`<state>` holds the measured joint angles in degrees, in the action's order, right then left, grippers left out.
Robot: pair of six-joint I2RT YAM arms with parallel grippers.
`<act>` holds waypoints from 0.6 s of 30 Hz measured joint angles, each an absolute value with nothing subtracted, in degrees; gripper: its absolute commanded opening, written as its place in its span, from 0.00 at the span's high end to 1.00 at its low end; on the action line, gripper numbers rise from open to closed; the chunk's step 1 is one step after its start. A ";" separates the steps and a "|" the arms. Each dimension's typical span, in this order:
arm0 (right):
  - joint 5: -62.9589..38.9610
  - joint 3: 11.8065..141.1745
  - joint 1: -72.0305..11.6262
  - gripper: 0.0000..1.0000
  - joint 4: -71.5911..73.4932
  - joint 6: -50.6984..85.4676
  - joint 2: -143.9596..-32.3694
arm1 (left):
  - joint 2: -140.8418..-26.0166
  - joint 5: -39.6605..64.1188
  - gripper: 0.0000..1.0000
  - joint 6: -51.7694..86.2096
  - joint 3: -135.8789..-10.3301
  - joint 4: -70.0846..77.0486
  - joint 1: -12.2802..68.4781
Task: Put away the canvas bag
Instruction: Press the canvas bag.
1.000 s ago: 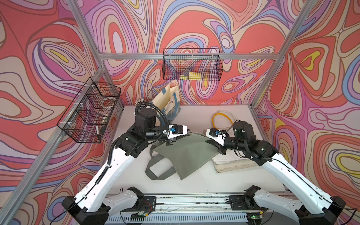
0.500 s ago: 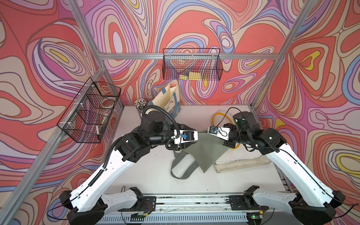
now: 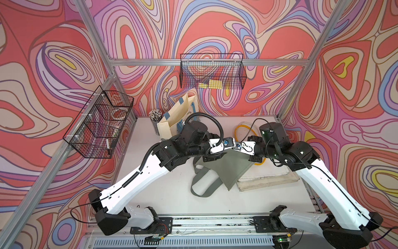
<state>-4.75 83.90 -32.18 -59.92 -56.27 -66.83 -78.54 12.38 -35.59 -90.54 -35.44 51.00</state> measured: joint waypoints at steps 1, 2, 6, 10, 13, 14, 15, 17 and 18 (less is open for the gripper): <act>-4.75 83.90 -32.18 0.97 -59.79 -56.31 -66.83 | -78.81 11.57 0.64 -35.11 -90.59 -35.51 51.05; -4.75 83.90 -32.18 0.96 -59.61 -56.31 -66.83 | -79.05 10.33 0.70 -34.63 -90.61 -35.59 51.05; -4.67 82.83 -32.08 0.91 -57.82 -55.99 -66.78 | -79.92 5.98 0.86 -33.78 -90.59 -35.79 51.22; -5.63 81.12 -31.90 0.72 -55.79 -54.74 -66.70 | -80.05 4.19 1.00 -33.69 -90.17 -35.94 51.37; -5.67 80.25 -31.77 0.45 -54.15 -52.45 -66.30 | -79.83 3.95 1.00 -32.99 -89.32 -35.53 51.40; -5.39 79.88 -31.79 0.40 -53.54 -51.03 -66.11 | -79.46 3.90 1.00 -32.77 -88.47 -34.65 51.37; -5.10 79.37 -31.79 0.39 -52.77 -49.36 -65.84 | -78.63 3.86 1.00 -32.73 -86.78 -33.12 51.24; -4.73 78.91 -31.79 0.37 -51.66 -45.43 -65.56 | -75.77 3.86 1.00 -32.71 -81.62 -29.30 50.68; -4.69 78.89 -31.81 0.36 -50.48 -43.05 -65.30 | -74.02 3.99 1.00 -32.53 -78.37 -27.64 49.98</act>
